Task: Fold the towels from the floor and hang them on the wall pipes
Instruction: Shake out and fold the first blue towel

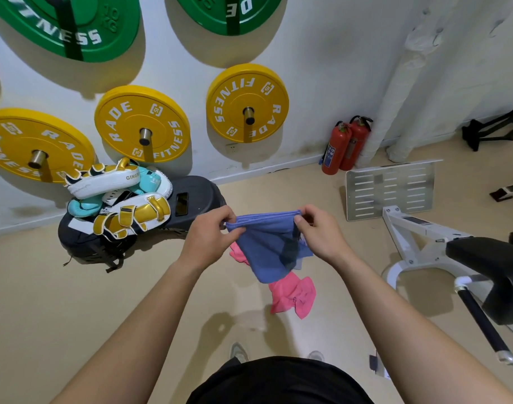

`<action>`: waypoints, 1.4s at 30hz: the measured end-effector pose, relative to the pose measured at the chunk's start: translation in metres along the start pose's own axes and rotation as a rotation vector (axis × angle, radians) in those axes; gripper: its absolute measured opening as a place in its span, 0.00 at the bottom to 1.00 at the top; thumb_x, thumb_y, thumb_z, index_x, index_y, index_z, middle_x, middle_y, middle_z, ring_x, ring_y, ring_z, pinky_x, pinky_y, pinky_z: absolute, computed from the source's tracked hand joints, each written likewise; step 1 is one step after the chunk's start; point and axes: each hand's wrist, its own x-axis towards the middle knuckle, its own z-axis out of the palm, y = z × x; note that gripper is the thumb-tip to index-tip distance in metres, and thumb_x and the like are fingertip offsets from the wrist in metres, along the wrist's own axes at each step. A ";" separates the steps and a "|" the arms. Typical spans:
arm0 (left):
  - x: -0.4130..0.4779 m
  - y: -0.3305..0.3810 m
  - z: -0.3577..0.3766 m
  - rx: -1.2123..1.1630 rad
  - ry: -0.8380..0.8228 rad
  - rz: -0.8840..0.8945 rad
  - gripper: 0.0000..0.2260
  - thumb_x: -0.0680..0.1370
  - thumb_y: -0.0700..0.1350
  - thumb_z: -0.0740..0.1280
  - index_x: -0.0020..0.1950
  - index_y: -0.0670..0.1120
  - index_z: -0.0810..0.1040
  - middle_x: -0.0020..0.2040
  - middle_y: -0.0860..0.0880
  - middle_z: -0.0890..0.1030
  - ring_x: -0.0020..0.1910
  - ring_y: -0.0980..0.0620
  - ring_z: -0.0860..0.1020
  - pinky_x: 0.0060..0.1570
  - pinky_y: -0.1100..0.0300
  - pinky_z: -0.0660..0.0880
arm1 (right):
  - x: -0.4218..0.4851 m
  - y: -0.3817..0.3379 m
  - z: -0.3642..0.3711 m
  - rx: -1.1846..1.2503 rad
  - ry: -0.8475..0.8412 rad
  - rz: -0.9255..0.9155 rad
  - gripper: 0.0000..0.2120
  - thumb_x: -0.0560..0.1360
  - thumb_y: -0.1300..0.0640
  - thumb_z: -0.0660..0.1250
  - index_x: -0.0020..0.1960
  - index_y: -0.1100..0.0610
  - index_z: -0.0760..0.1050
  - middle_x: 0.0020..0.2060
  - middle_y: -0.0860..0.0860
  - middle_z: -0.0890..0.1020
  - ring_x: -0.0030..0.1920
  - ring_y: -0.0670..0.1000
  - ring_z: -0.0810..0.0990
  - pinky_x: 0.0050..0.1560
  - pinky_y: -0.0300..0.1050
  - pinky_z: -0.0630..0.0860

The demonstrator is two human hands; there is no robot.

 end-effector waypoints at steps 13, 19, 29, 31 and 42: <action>0.008 0.044 -0.001 -0.351 -0.009 -0.006 0.09 0.75 0.42 0.73 0.51 0.53 0.78 0.43 0.55 0.84 0.44 0.53 0.83 0.48 0.46 0.80 | 0.010 -0.029 -0.042 -0.127 -0.280 -0.022 0.21 0.69 0.54 0.73 0.60 0.46 0.73 0.46 0.45 0.78 0.43 0.48 0.77 0.46 0.42 0.76; 0.010 0.055 0.002 -0.389 0.014 0.026 0.09 0.73 0.39 0.74 0.47 0.51 0.78 0.43 0.55 0.82 0.43 0.51 0.81 0.44 0.51 0.79 | 0.029 -0.062 -0.026 -0.491 -0.398 -0.273 0.11 0.70 0.43 0.70 0.51 0.43 0.77 0.50 0.47 0.79 0.50 0.51 0.77 0.52 0.52 0.77; -0.002 0.010 0.040 -0.649 -0.175 -0.260 0.13 0.73 0.40 0.76 0.57 0.44 0.81 0.49 0.51 0.86 0.47 0.54 0.84 0.41 0.65 0.78 | 0.042 -0.112 -0.042 -0.388 -0.342 -0.368 0.09 0.81 0.57 0.61 0.43 0.48 0.74 0.39 0.45 0.79 0.41 0.47 0.76 0.40 0.40 0.71; -0.005 0.002 0.044 -0.632 -0.200 -0.283 0.14 0.71 0.44 0.76 0.55 0.43 0.82 0.48 0.46 0.86 0.45 0.52 0.84 0.41 0.62 0.79 | 0.048 -0.112 -0.051 -0.439 -0.238 -0.371 0.07 0.81 0.55 0.60 0.45 0.51 0.73 0.41 0.49 0.80 0.43 0.52 0.77 0.43 0.50 0.72; -0.003 -0.039 0.022 -0.774 -0.164 -0.425 0.17 0.70 0.48 0.75 0.50 0.36 0.81 0.43 0.43 0.84 0.41 0.48 0.81 0.44 0.55 0.75 | 0.051 -0.027 -0.083 -0.192 0.204 0.038 0.11 0.78 0.56 0.59 0.40 0.60 0.68 0.35 0.52 0.74 0.38 0.55 0.70 0.37 0.50 0.65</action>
